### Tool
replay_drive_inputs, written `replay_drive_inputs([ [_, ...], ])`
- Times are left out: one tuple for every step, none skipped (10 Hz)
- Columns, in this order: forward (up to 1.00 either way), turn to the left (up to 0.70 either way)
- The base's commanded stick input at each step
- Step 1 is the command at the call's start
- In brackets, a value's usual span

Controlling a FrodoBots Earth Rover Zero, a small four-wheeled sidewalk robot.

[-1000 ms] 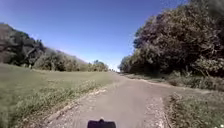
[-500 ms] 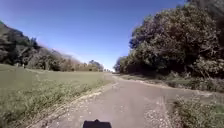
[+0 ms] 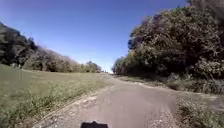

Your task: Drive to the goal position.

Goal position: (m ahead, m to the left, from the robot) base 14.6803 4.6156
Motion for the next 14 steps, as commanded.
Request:
replay_drive_inputs([
  [0.5, 0.0],
  [0.5, -0.13],
  [0.5, -0.27],
  [0.5, -0.27],
  [0.5, -0.14],
  [0.5, 0.0],
  [0.5, 0.0],
  [0.5, 0.0],
  [0.5, 0.0],
  [0.5, 0.0],
  [0.5, 0.0],
  [0.5, 0.0],
  [0.5, 0.0],
  [0.5, 0.0],
])
